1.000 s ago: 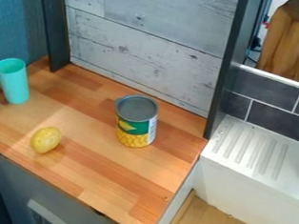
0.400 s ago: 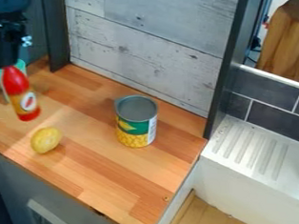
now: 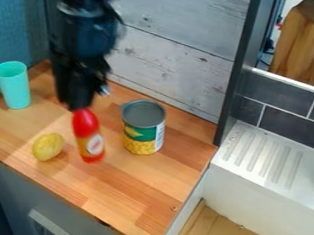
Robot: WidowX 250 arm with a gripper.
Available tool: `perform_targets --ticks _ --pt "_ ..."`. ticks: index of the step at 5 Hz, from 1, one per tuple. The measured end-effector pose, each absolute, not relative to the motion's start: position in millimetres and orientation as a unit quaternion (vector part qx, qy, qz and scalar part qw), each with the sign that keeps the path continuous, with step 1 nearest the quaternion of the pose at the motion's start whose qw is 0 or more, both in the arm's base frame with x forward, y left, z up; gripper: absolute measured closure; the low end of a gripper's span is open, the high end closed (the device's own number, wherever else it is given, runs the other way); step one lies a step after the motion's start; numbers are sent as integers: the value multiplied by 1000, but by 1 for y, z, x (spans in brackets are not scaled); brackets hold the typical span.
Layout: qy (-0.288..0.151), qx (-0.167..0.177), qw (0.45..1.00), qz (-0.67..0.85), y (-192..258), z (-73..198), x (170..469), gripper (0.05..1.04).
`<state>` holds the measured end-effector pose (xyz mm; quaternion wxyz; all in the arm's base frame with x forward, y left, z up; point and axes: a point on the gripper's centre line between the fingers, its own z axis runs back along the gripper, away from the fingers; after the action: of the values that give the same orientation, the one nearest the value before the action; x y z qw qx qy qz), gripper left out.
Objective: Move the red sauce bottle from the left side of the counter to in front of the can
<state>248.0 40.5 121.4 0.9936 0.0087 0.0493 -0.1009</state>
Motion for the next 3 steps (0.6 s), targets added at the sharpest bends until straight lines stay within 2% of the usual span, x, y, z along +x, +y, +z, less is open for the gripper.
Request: perform_targets --ticks 1,3 --pt "58 7 989 -134 -5 105 241 745" --pt "39 33 990 -132 -13 101 245 745"
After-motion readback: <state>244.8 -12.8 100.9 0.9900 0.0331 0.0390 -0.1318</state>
